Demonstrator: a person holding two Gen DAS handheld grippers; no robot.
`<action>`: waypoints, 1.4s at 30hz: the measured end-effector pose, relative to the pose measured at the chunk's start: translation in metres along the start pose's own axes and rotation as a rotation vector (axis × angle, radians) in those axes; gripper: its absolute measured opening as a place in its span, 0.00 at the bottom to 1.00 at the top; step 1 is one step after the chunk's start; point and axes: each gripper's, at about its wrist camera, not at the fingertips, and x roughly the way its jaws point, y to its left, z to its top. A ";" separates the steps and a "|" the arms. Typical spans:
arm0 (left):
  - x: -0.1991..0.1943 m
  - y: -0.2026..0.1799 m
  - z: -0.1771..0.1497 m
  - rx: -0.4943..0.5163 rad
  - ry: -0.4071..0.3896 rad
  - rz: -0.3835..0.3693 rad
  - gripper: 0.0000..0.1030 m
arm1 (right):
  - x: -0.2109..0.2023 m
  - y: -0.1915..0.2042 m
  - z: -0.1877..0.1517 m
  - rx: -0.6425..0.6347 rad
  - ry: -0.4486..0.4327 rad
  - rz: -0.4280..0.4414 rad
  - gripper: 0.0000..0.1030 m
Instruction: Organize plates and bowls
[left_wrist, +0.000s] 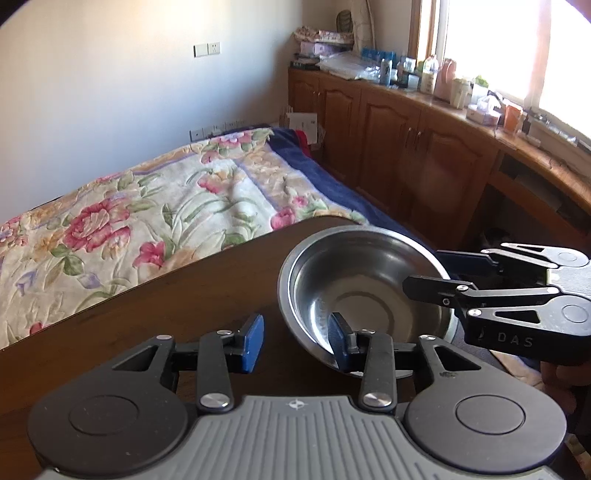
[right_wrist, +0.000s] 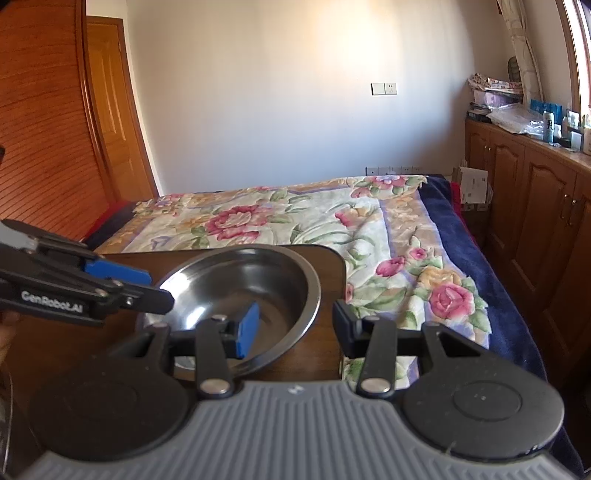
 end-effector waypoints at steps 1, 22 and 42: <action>0.001 -0.001 0.000 0.003 0.000 -0.003 0.40 | 0.000 0.000 0.000 0.003 0.001 0.003 0.45; 0.013 0.004 0.005 -0.066 0.061 -0.063 0.20 | 0.006 -0.004 -0.005 0.093 0.045 0.046 0.24; -0.052 0.006 0.010 -0.059 -0.052 -0.061 0.21 | -0.029 0.014 0.020 0.064 -0.021 0.048 0.22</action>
